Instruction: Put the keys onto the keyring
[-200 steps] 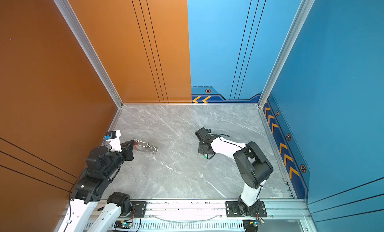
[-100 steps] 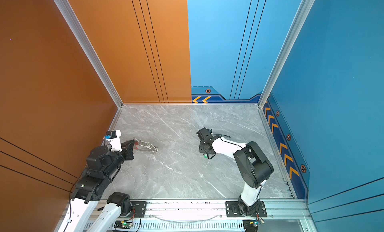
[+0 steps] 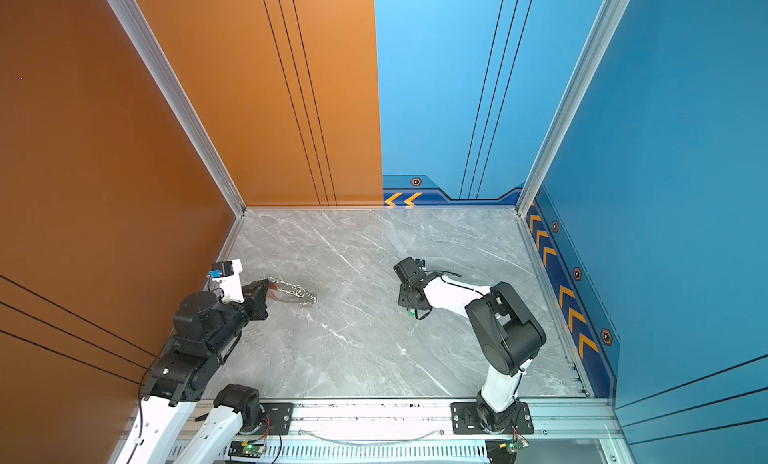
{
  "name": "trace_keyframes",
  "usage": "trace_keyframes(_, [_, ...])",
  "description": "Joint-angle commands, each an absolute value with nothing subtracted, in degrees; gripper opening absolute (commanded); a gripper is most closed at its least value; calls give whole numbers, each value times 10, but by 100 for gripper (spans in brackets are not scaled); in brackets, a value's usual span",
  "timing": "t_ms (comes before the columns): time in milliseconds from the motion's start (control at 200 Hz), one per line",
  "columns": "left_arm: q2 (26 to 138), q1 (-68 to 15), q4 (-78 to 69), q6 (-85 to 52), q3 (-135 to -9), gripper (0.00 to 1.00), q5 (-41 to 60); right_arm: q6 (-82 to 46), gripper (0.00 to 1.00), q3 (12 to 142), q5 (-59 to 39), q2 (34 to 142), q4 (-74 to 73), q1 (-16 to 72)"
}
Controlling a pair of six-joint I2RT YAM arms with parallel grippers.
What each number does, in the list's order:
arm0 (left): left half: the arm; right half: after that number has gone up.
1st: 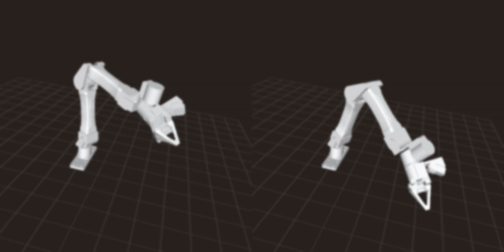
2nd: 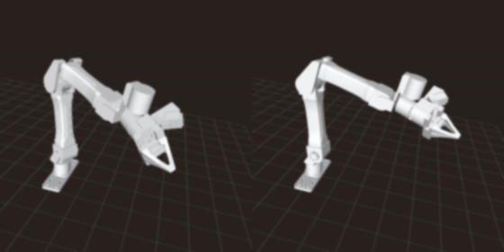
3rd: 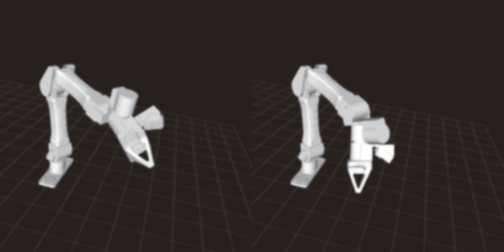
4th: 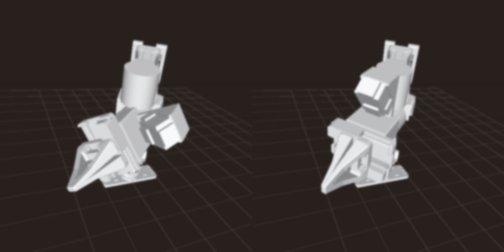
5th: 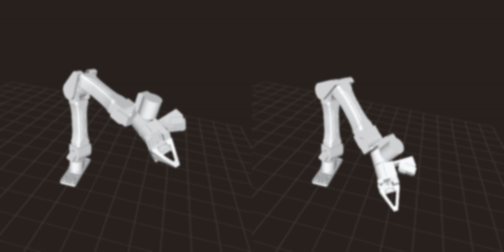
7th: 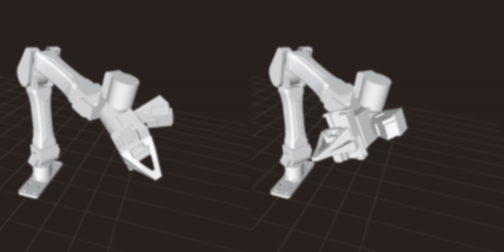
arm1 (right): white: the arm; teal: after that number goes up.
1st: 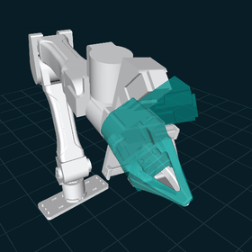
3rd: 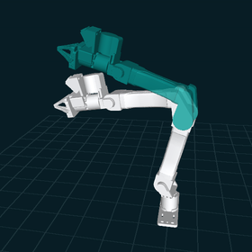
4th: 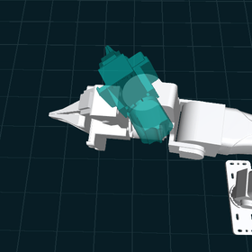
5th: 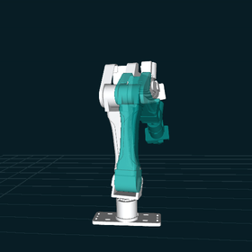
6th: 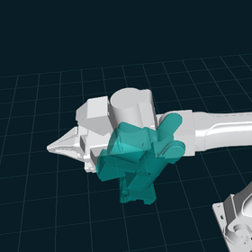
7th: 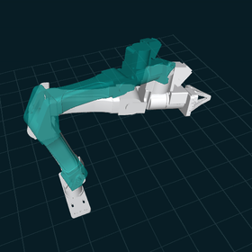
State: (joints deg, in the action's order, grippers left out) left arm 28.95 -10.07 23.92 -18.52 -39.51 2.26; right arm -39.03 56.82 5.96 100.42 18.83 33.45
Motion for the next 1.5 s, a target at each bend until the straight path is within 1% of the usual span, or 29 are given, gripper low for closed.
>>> trace_keyframes(0, [287,-94,211,-191,-393,1,35,-390,31,565,75,1023,205,338])
trace_keyframes(365, [289,-94,212,-191,-393,0,38,-381,24,578,89,1017,212,350])
trace_keyframes(751, [288,-95,212,-191,-392,1,37,-376,20,579,78,994,205,353])
trace_keyframes(1126, [288,-95,211,-192,-392,1,37,-361,20,585,90,991,207,365])
trace_keyframes(1191, [289,-94,211,-192,-392,1,37,-359,23,586,86,988,207,366])
trace_keyframes(1276, [290,-95,211,-192,-392,1,38,-357,30,586,77,984,207,365])
trace_keyframes(1336, [290,-95,211,-192,-392,1,37,-356,34,585,72,979,207,363])
trace_keyframes(1496, [291,-94,210,-192,-392,1,37,-354,34,574,62,965,206,352])
